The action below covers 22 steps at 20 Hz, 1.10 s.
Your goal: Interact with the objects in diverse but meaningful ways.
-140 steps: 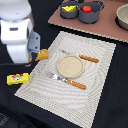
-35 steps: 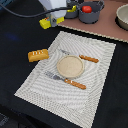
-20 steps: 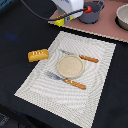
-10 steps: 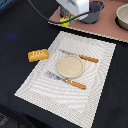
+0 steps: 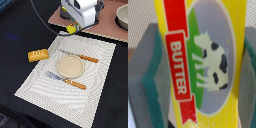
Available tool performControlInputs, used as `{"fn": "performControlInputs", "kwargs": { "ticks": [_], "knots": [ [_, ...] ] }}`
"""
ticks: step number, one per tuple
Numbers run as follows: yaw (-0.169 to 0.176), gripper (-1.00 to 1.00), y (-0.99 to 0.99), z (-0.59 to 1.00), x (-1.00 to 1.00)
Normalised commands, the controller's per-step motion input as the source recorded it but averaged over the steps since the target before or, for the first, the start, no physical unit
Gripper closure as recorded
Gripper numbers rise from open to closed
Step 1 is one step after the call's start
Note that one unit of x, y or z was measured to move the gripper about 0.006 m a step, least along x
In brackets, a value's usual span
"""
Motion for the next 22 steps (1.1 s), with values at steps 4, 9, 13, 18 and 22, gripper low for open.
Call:
{"fn": "performControlInputs", "kwargs": {
  "ticks": [4,9,13,18,22],
  "knots": [
    [-0.057,1.0,0.17,-0.28,0.37],
    [-0.022,1.0,0.11,-0.4,0.24],
    [-0.003,1.0,0.28,-0.25,0.05],
    [0.0,1.0,0.28,-0.16,0.02],
    [0.0,-1.0,0.36,0.33,0.16]
  ]
}}
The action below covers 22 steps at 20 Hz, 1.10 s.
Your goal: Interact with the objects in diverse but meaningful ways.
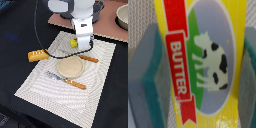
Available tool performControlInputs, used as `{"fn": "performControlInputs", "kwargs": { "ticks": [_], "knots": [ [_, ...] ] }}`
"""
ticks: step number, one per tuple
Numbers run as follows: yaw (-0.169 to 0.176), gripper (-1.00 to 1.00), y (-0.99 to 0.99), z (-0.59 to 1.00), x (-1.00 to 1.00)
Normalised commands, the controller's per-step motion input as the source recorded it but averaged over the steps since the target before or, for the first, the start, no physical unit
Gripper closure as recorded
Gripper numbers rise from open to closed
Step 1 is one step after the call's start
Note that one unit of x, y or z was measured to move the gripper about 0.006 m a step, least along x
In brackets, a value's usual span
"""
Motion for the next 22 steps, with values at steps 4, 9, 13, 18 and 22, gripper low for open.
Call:
{"fn": "performControlInputs", "kwargs": {
  "ticks": [4,9,13,18,22],
  "knots": [
    [0.0,-1.0,0.45,0.65,0.15],
    [-0.005,-1.0,0.38,0.95,0.14],
    [-0.025,-1.0,0.06,1.0,0.24],
    [-0.037,-1.0,-0.3,1.0,0.37],
    [-0.047,-1.0,-0.42,1.0,0.43]
  ]
}}
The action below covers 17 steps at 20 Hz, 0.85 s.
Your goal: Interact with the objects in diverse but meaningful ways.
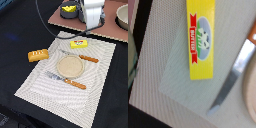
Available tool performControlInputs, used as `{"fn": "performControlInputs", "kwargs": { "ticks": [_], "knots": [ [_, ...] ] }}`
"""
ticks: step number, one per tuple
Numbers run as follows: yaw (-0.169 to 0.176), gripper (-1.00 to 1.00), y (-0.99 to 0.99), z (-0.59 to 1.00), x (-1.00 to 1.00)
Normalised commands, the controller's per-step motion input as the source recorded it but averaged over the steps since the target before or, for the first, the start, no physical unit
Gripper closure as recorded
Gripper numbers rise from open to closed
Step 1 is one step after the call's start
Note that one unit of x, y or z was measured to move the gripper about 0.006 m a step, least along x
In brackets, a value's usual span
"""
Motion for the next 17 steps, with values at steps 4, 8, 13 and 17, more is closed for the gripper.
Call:
{"fn": "performControlInputs", "kwargs": {
  "ticks": [4,8,13,17],
  "knots": [
    [-0.066,-1.0,-0.13,0.84,0.48],
    [-0.056,-1.0,-0.08,0.21,0.05],
    [-0.015,-1.0,0.01,0.01,0.0],
    [0.015,-1.0,0.24,0.0,-0.03]
  ]
}}
